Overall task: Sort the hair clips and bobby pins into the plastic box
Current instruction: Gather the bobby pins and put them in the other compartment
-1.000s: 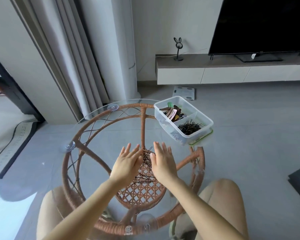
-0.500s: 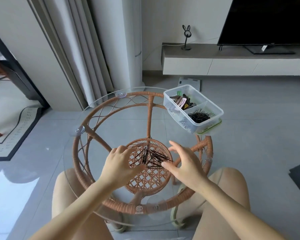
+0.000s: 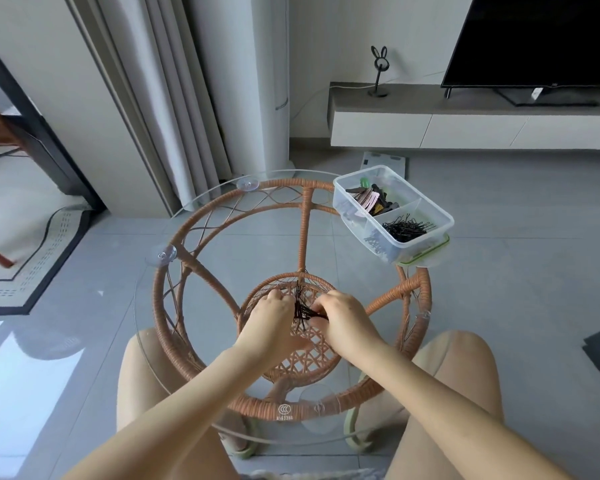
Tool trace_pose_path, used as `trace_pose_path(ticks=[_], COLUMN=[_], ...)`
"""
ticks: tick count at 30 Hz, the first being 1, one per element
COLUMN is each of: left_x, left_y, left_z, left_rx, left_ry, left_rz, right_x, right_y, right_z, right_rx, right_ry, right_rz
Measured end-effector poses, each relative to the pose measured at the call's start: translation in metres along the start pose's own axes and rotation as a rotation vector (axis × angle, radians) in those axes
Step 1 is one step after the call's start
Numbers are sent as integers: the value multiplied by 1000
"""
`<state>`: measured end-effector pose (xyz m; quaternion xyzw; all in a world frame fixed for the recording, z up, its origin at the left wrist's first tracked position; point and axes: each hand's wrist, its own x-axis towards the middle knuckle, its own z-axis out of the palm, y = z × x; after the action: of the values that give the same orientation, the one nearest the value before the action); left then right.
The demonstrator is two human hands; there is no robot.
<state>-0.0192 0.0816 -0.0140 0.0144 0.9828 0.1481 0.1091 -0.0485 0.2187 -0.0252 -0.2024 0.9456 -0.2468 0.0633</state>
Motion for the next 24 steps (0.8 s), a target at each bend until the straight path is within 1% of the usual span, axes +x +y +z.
trace_pose_path(ticks=[4, 10, 13, 16, 20, 24], left_x=[6, 12, 11, 11, 21, 25], left_y=[-6, -7, 1, 7, 6, 8], left_z=[-4, -6, -8, -10, -15, -21], left_rx=[-27, -10, 77, 105, 60, 44], left_ry=[45, 82, 50, -4, -69, -98], left_rz=[6, -5, 15, 14, -77, -79], right_x=[4, -2, -2, -1, 4, 18], right_y=[2, 10, 12, 12, 17, 40], right_z=[-3, -22, -35, -54, -85, -115], right_rx=[-80, 47, 99, 144, 186, 144], right_ry=[-2, 48, 77, 101, 160, 225], right_rz=[-50, -1, 15, 27, 29, 38])
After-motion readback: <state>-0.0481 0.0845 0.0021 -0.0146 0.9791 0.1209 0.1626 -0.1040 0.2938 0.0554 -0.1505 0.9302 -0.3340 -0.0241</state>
